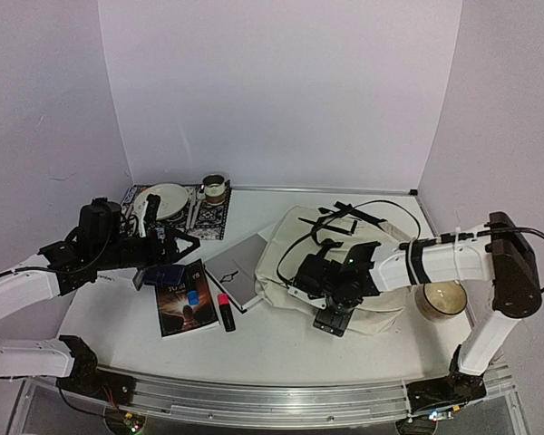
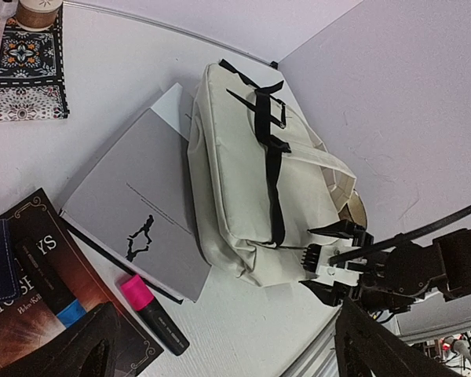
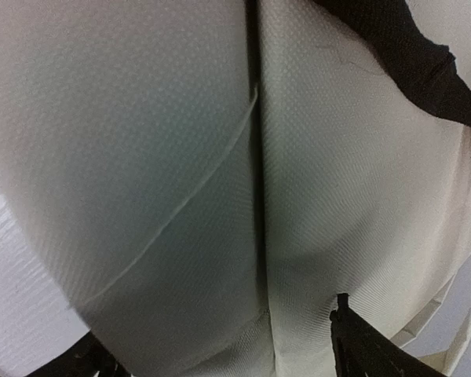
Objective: Pack the student bag
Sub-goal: Pick up the student bag from the center of the board, then pass from the right arm to the left
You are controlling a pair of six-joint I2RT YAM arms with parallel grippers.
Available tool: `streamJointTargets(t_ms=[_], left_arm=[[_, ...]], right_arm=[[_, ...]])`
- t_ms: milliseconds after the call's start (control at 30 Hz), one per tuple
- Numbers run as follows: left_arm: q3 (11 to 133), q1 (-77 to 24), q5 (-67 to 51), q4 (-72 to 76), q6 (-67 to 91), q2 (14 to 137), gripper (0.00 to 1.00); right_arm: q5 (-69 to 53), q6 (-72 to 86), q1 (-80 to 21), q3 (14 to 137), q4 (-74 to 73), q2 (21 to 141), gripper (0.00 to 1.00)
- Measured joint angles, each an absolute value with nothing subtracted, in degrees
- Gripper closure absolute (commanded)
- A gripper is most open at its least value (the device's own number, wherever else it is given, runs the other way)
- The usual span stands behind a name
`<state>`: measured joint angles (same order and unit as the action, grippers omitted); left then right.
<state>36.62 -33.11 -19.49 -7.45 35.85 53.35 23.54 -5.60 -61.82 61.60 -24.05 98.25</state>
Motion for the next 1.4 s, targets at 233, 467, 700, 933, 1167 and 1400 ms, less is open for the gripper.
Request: streamJointTargets(t_ms=[233,467,700,933,1167,1400], left_arm=[[36.16,-35.11,-17.69,-7.49,36.49,53.54,0.06],[34.96,-38.37,-15.15,-7.48,37.89,53.54,0.06],[35.24,-44.30,-10.75,-7.41,39.63,54.15,0.07],[40.41,-56.68,-2.33,-6.31,40.80,61.82,0.04],[46.95,-65.18,4.42,-0.46,40.93,72.84,0.02],[53.45,-69.42,7.78,4.79,40.78,82.84,0.01]], right_arm=[[25.69,-0.95,-61.95,62.02,-23.40,100.27,1.00],[25.93,9.24,-61.97,66.78,-25.46,99.83,1.00],[25.43,24.30,-61.84,74.60,-28.37,96.08,1.00],[24.80,40.40,-61.80,80.85,-29.19,95.46,1.00],[25.71,52.62,-61.89,84.22,-30.07,95.46,1.00],[26.82,60.16,-62.27,87.82,-29.91,95.46,1.00]])
